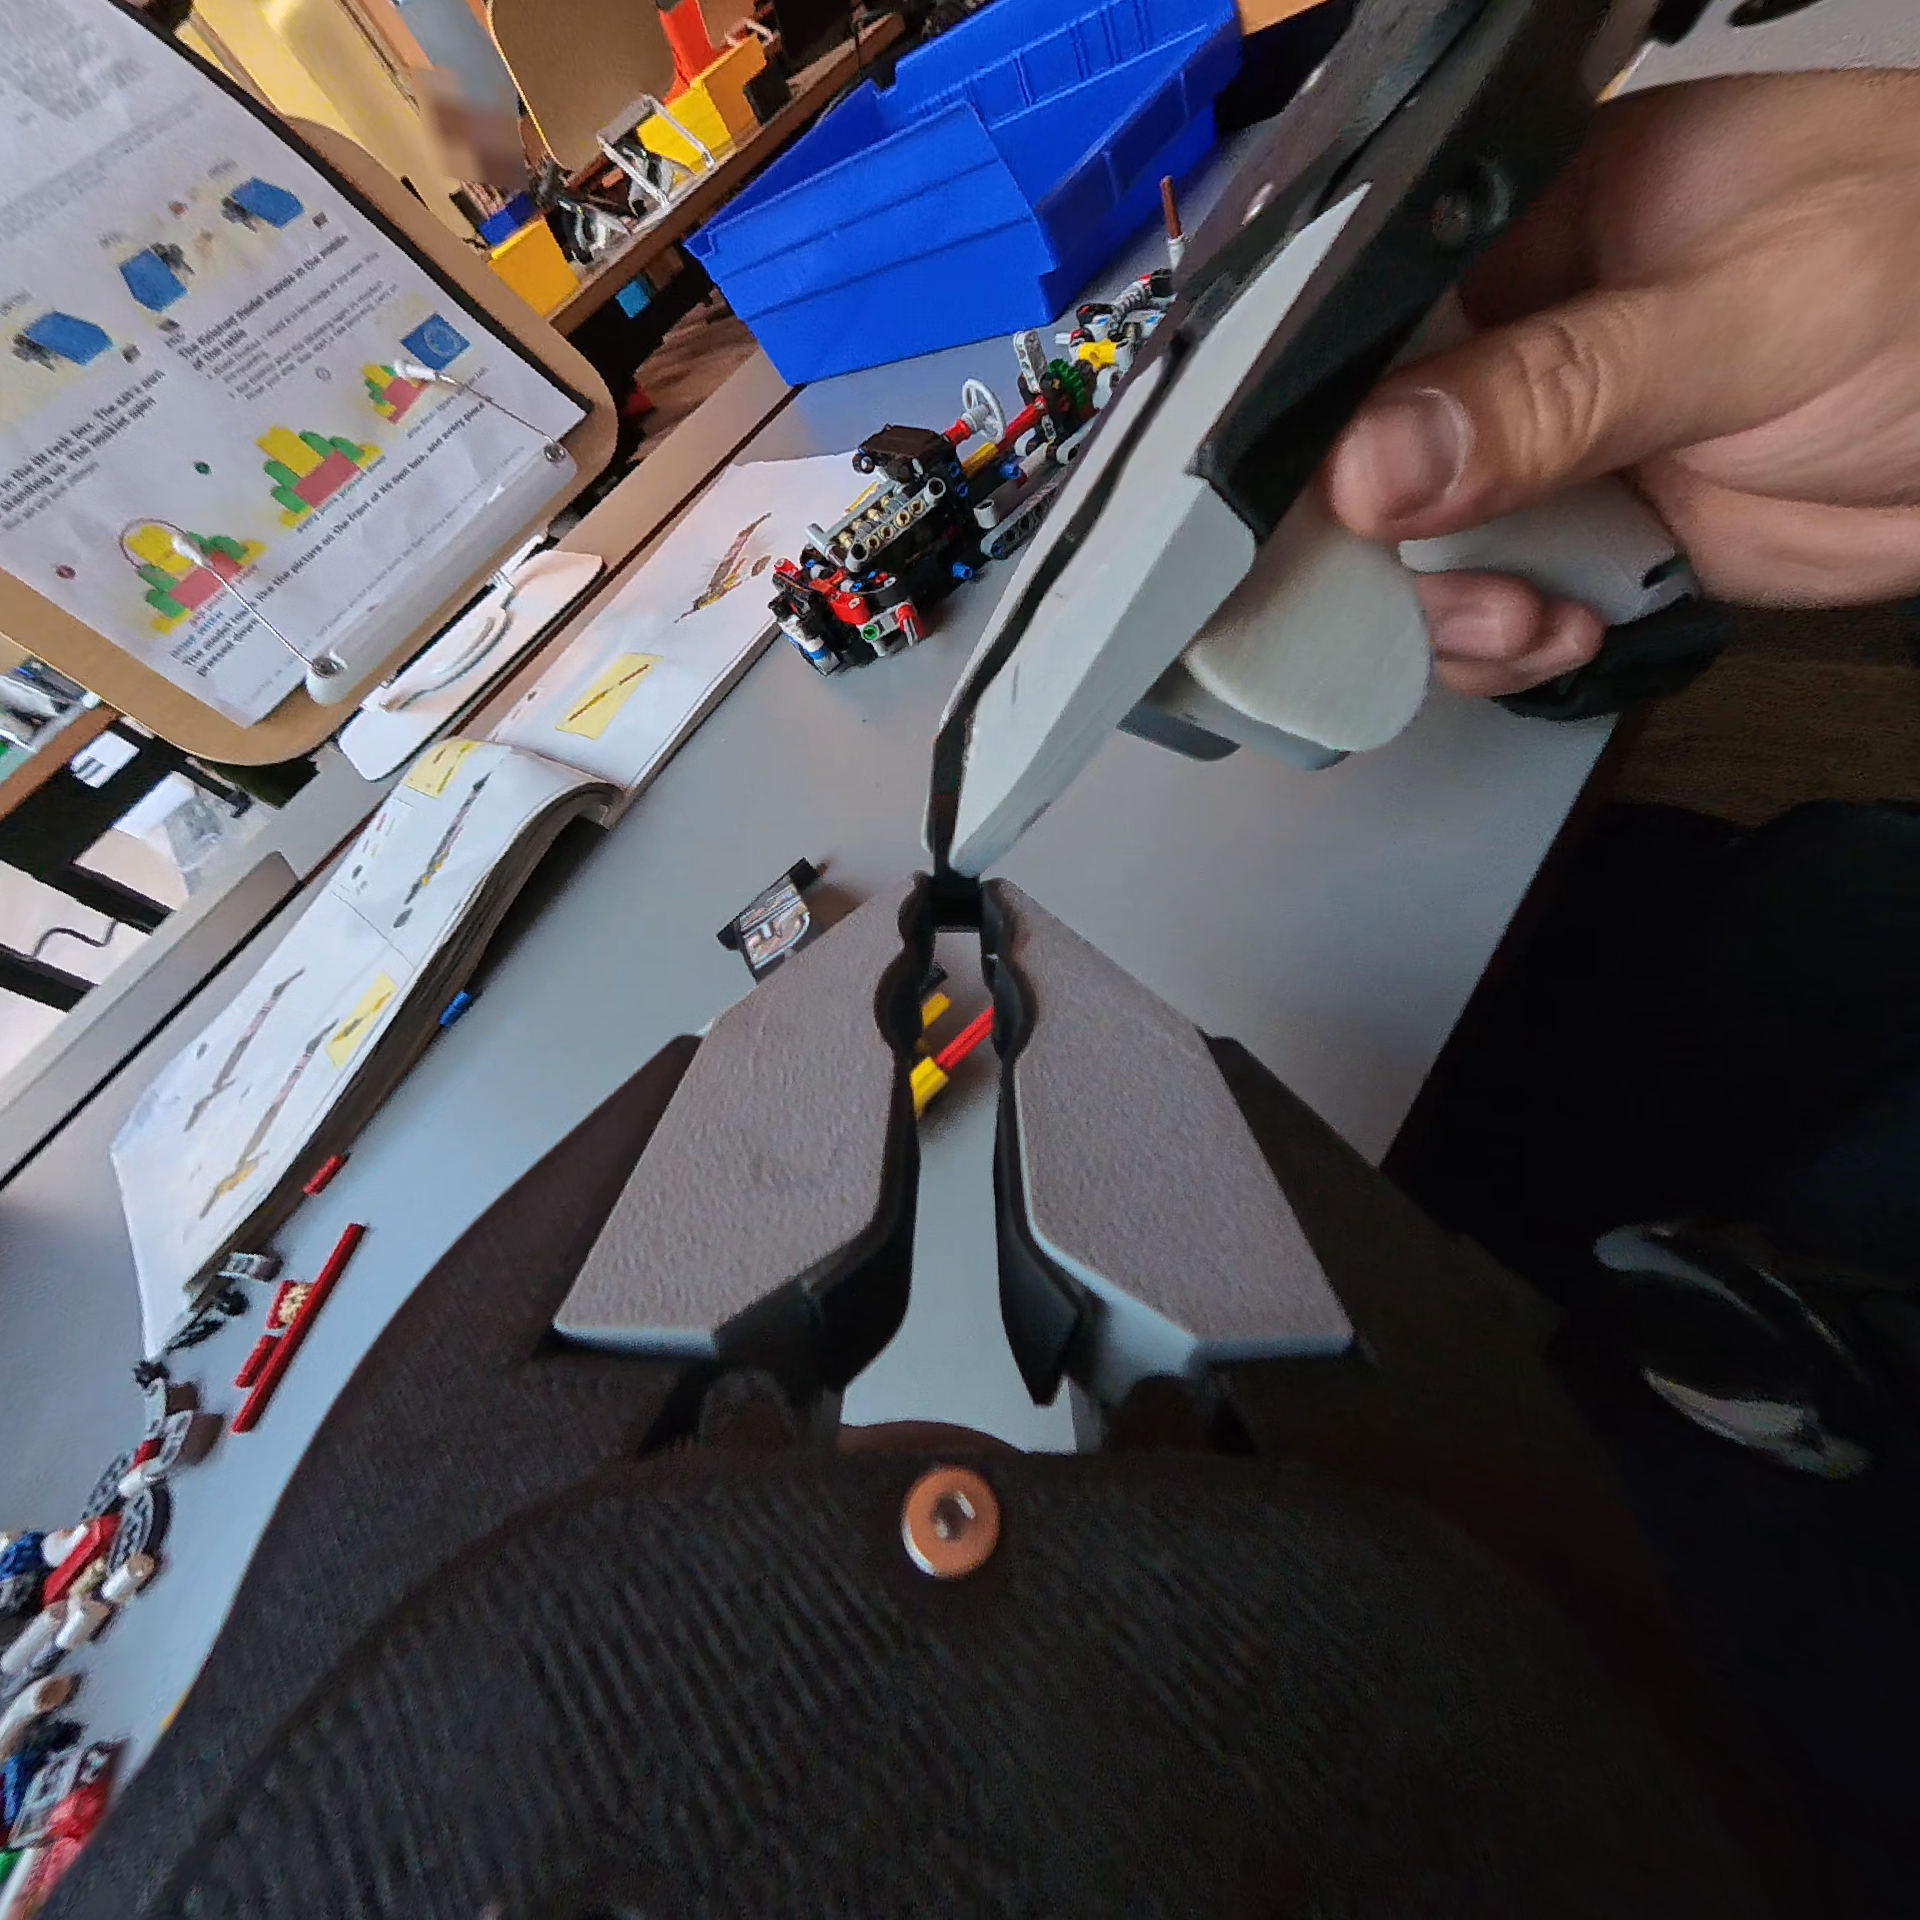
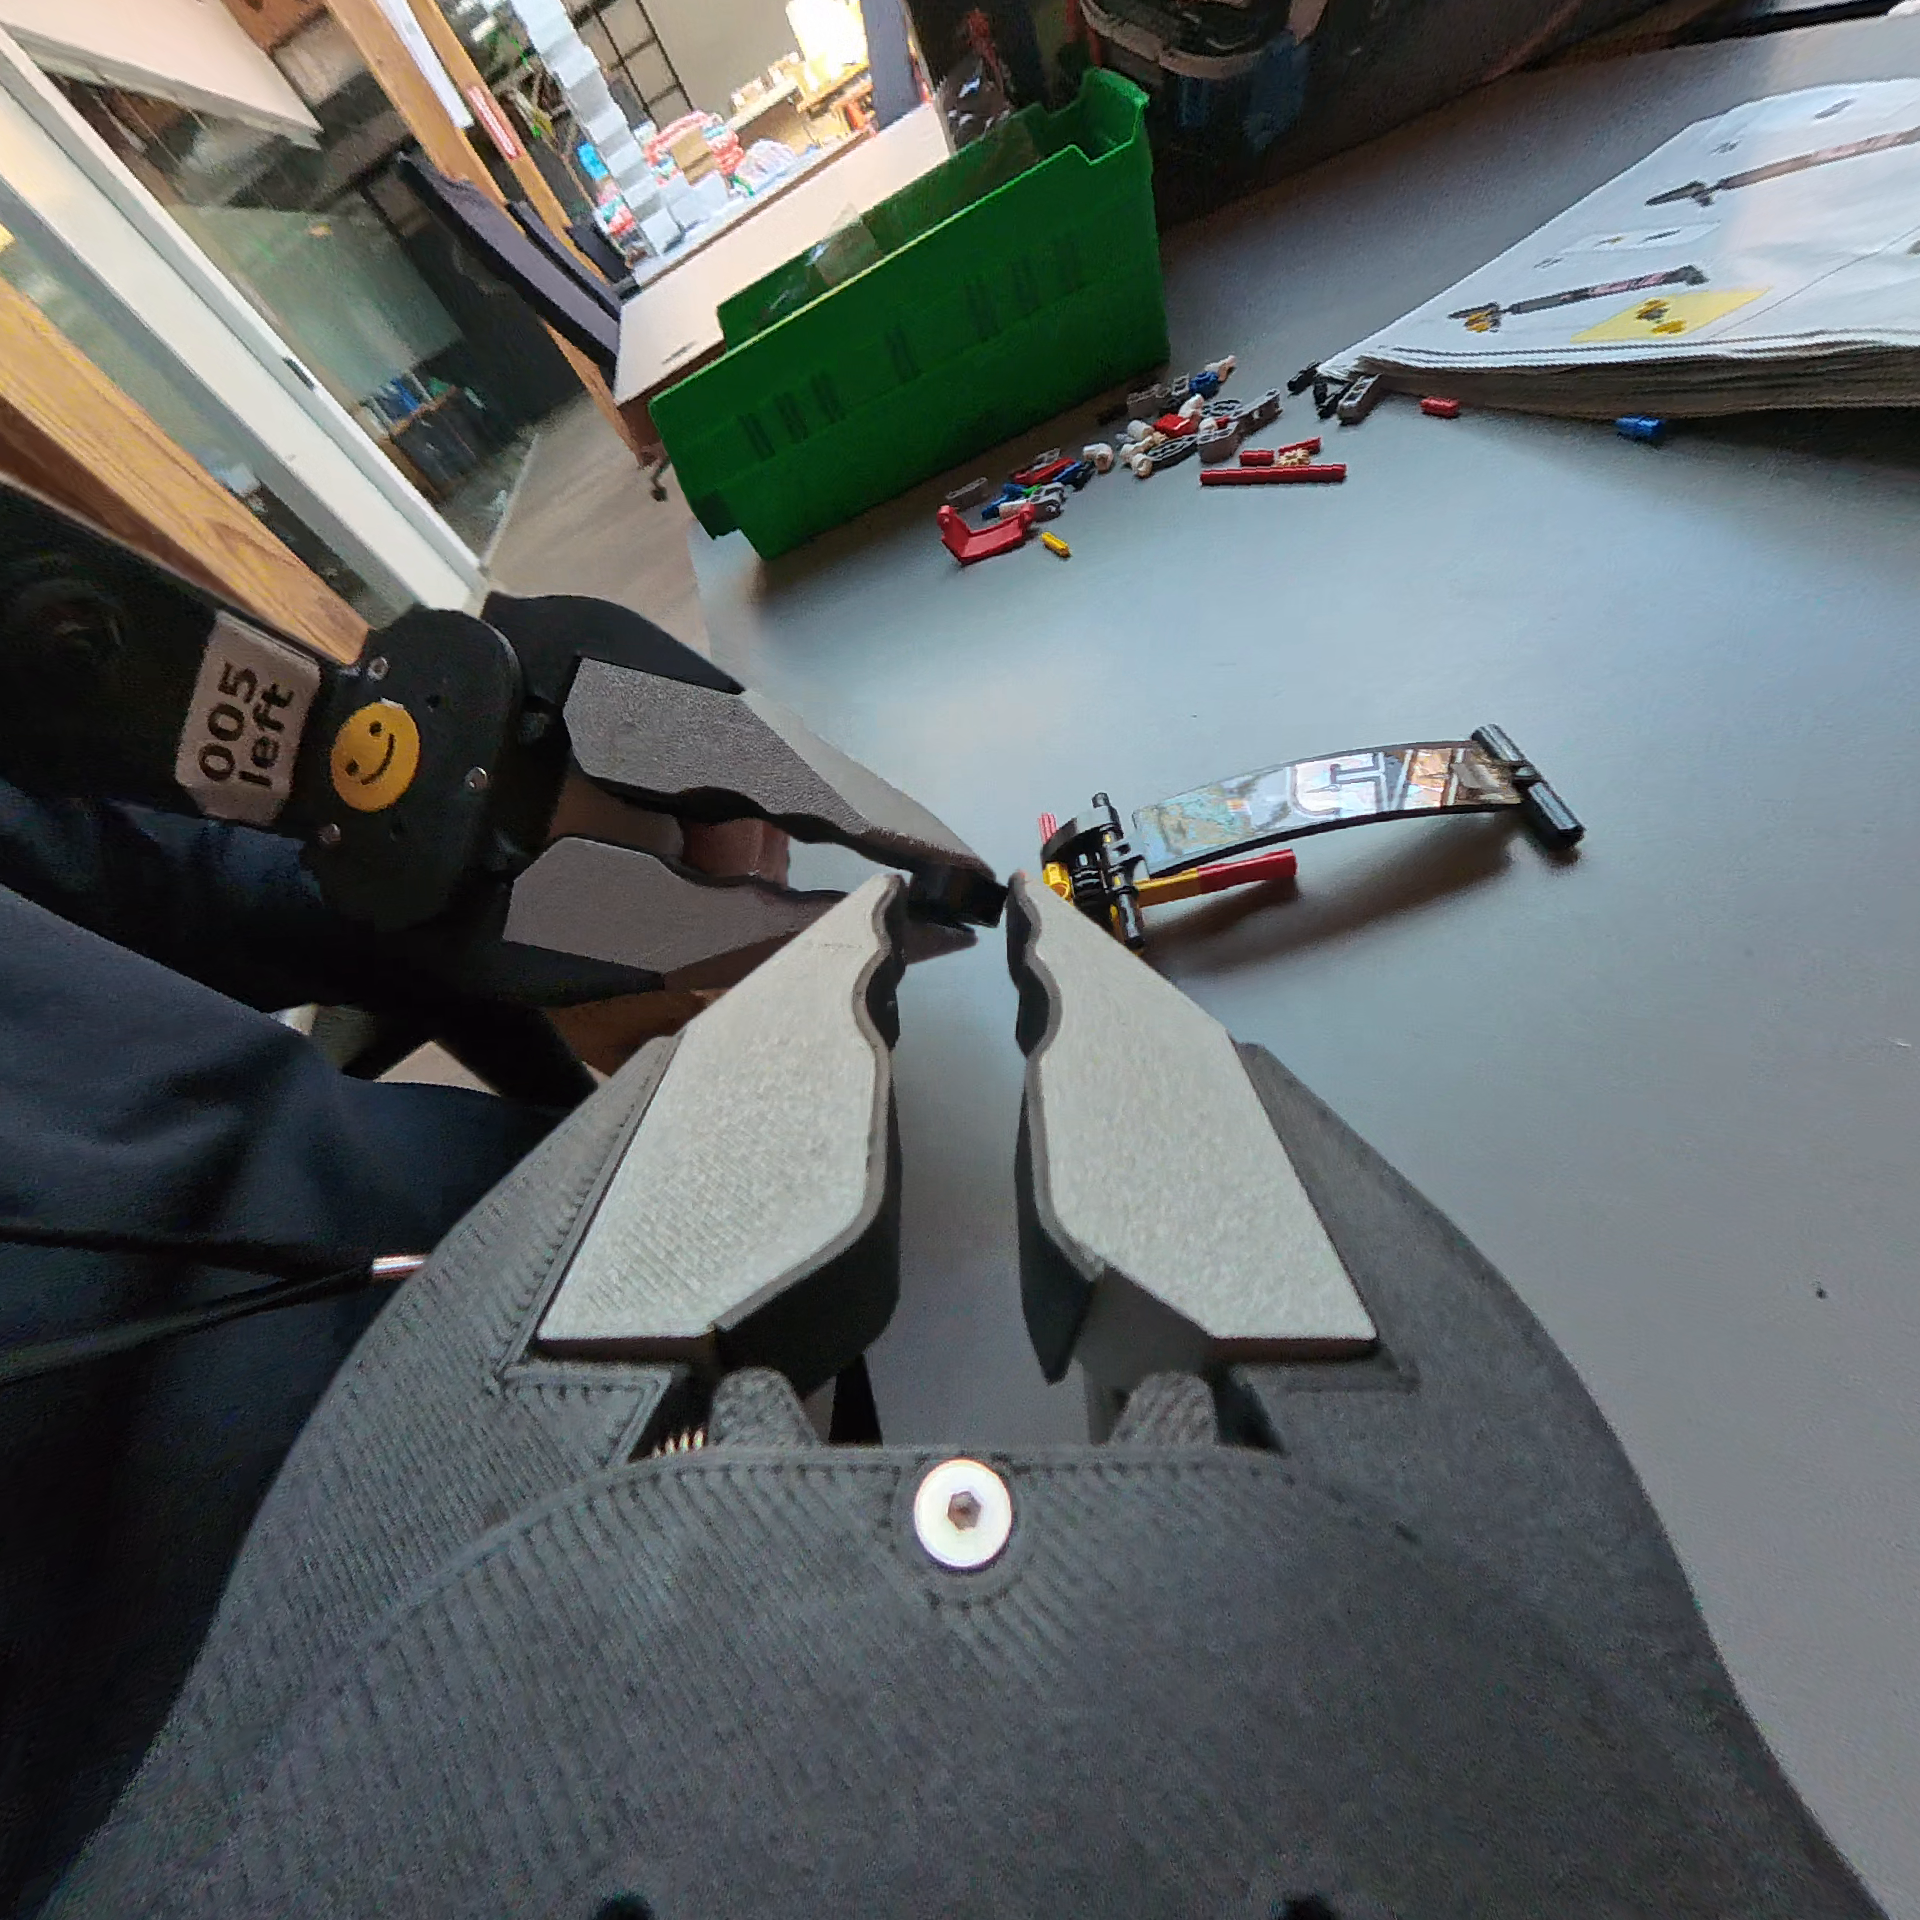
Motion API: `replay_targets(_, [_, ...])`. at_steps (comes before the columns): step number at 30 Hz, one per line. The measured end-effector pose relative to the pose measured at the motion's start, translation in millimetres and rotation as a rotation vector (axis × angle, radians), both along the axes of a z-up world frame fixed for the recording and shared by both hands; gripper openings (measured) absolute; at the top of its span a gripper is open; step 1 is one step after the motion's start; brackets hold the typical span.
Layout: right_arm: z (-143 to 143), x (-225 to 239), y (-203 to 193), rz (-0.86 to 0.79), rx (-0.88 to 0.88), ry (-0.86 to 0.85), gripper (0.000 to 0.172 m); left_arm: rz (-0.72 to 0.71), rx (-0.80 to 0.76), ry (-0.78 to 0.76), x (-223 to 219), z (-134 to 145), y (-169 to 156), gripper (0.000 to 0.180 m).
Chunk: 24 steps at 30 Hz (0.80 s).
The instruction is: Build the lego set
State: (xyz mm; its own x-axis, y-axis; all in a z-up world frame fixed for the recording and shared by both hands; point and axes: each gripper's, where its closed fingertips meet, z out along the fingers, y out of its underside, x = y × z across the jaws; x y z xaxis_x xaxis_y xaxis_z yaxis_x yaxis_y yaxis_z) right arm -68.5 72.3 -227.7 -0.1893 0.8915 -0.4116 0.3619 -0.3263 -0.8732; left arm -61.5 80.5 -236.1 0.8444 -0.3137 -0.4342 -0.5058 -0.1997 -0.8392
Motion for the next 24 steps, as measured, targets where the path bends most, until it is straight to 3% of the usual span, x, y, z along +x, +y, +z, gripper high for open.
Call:
replay_targets(7, [10,-1,2,0.106,-0.184,0.019,0.015,-0.025,0.055,0.008,0,11,2,0.006])
replay_targets(14, [8,9,-2,0.329,-0.405,-0.010,0.015,-0.085,0.088,0.024,9,12,0,0.009])
replay_targets(20, [9,9,-3,0.437,-0.395,-0.044,0.015,-0.095,0.131,0.067,9,13,1,0.006])
replay_targets(24, [13,1,3,0.388,-0.440,-0.050,0.014,-0.040,0.171,0.088,0,17,7,0.006])
